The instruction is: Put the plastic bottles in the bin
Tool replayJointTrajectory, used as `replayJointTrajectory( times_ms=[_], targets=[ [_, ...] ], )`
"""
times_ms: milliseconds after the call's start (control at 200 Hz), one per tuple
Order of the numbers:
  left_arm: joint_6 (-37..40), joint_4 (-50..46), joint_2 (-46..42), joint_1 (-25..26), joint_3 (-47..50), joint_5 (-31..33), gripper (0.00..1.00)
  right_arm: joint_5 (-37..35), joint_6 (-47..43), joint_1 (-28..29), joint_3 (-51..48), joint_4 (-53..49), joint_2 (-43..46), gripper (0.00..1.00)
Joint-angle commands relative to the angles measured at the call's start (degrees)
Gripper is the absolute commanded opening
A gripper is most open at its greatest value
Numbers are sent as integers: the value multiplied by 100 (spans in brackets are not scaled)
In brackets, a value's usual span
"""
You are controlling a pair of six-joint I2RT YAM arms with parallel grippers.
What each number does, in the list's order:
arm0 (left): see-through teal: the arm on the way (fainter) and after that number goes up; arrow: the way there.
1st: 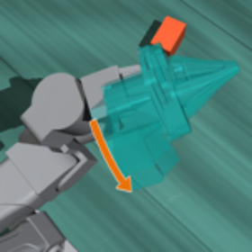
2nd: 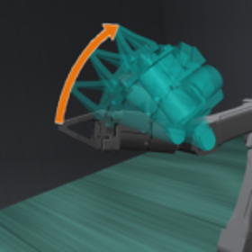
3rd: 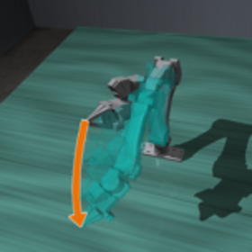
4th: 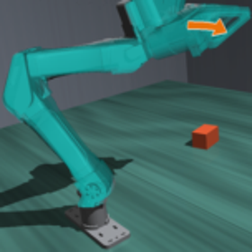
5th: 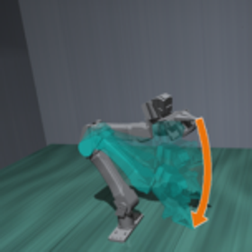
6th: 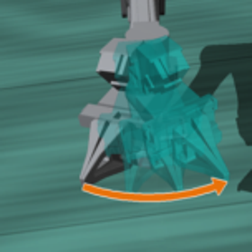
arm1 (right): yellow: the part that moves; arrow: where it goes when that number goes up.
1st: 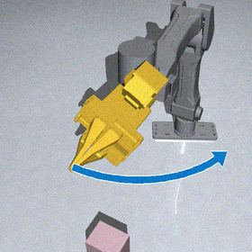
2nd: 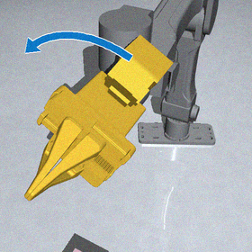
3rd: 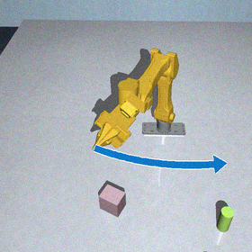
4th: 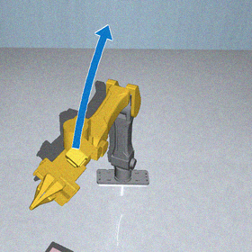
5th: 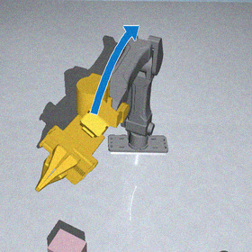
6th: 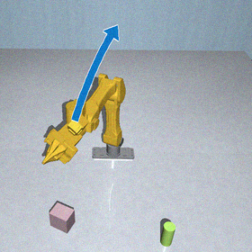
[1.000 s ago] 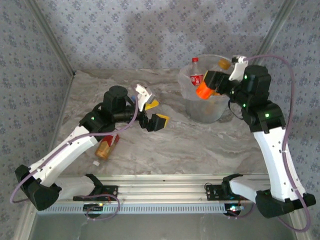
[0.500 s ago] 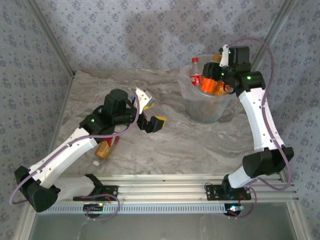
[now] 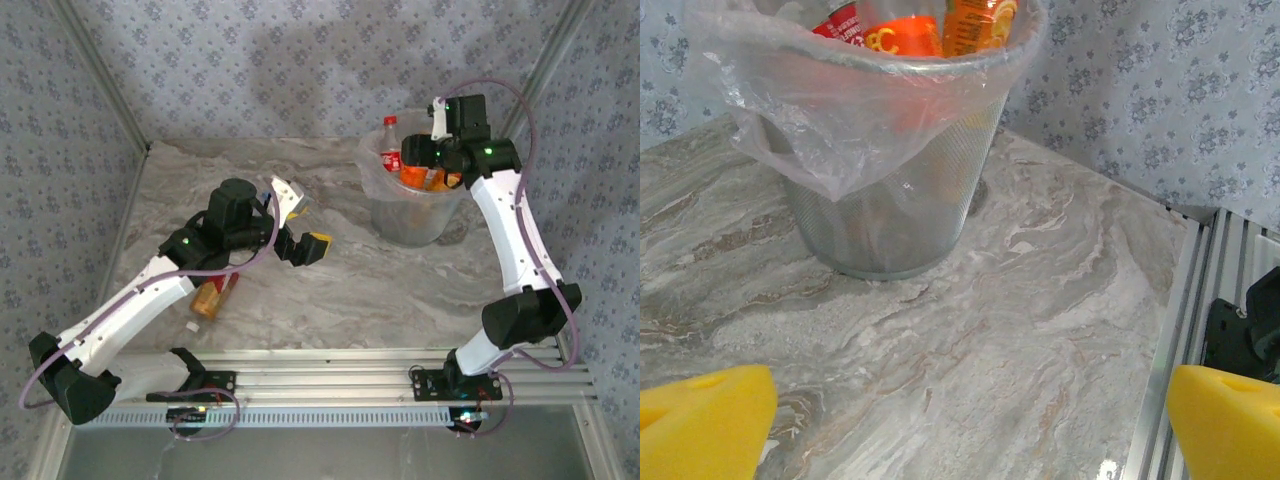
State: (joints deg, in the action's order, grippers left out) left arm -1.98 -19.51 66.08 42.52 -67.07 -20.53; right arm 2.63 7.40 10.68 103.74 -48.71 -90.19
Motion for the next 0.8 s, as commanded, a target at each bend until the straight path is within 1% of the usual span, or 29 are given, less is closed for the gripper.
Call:
replayJointTrajectory(
  times_ms=[0,170,275,390,580,690,775,800],
  targets=[
    [121,-38,-78,36,-24,91,100,-128,-133,56,216,-130,49,72],
    [195,-139,-80,25,-52,296,100,-24,-64,80,224,-138,281,73],
    [260,-309,-26,16,-115,663,100,110,53,93,92,-82,573,74],
    [339,-565,129,-69,-261,1012,100,431,280,91,-325,111,1085,75],
    [263,-751,384,-499,-412,1086,100,1328,785,91,-1533,692,2146,79],
    [258,-858,546,-776,-475,1121,100,2142,1139,92,-2295,1153,2726,82],
    [320,-1043,725,-957,-573,1304,100,2701,1415,101,-2802,1401,3099,85],
    [344,-1105,775,-1026,-599,1365,100,2855,1492,110,-2943,1606,3191,86]
  ],
)
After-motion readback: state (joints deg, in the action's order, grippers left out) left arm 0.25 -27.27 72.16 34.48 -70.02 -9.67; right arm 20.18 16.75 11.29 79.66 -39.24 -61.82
